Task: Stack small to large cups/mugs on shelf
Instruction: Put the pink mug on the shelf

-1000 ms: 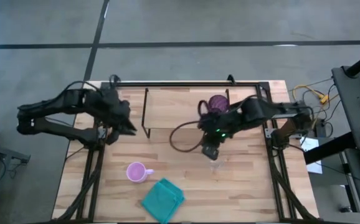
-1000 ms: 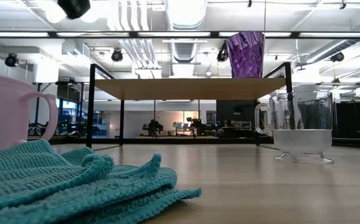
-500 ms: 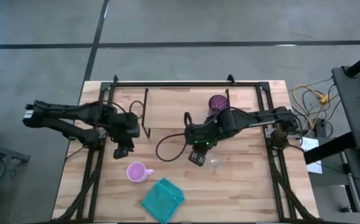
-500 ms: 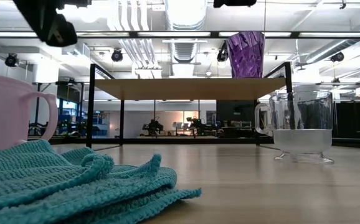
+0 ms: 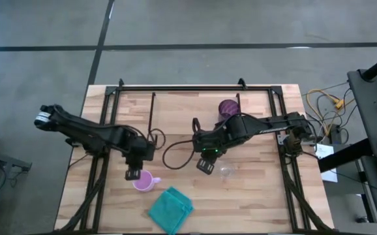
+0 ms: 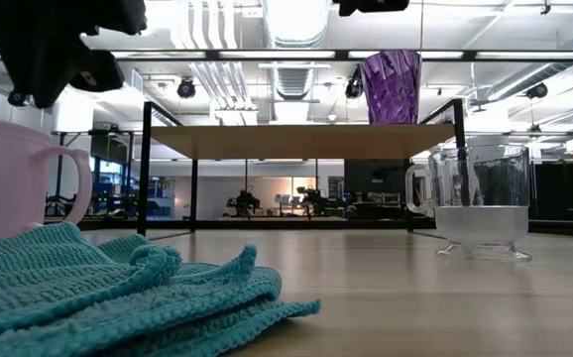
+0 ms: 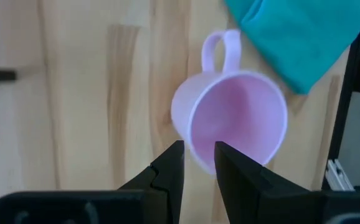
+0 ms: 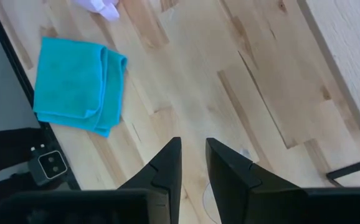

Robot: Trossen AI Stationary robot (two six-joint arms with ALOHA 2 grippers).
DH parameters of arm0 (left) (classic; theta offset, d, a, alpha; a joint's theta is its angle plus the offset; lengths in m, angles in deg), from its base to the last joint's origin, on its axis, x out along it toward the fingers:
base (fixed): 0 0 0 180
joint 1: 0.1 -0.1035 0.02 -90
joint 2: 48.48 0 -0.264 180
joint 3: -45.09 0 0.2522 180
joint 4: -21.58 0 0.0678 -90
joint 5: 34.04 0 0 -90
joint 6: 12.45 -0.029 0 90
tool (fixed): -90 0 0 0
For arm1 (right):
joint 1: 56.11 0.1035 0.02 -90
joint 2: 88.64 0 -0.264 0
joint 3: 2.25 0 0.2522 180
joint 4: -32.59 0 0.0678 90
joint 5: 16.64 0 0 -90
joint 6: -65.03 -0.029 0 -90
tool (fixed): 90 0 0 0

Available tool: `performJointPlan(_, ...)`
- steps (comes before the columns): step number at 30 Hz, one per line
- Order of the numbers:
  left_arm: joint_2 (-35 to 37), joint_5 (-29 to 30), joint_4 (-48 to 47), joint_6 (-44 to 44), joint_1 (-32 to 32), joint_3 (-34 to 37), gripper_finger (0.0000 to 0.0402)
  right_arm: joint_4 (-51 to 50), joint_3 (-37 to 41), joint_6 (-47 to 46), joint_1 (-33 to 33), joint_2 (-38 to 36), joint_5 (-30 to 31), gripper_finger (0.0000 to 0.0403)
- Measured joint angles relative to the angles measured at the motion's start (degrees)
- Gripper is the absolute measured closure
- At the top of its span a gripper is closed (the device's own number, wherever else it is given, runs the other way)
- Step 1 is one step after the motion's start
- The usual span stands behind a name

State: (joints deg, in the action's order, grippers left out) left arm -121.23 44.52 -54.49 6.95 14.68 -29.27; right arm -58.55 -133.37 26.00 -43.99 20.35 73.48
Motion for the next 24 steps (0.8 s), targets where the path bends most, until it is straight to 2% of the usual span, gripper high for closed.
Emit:
performJointPlan(8, -2.93, 0.0, 7.96, -0.23, 2.39, 1.86, 0.0327, 0.0, 0.02, 0.02, 0.0, -0.08, 0.0, 0.0335)
performJointPlan(13, -3.89, 0.19, 7.9, -3.9, 3.31, 2.21, 0.0327, -0.03, 0.02, 0.04, 0.0, -0.08, -0.02, 0.0335)
performJointPlan(20, -4.98, 5.95, 7.93, -10.28, 3.57, 2.21, 0.0327, -0.09, 0.02, 0.11, 0.0, -0.08, -0.02, 0.0335)
performJointPlan(24, -6.45, 5.64, 8.3, -12.35, 3.62, 2.21, 0.0327, -0.09, 0.02, 0.24, 0.0, -0.1, -0.02, 0.0335)
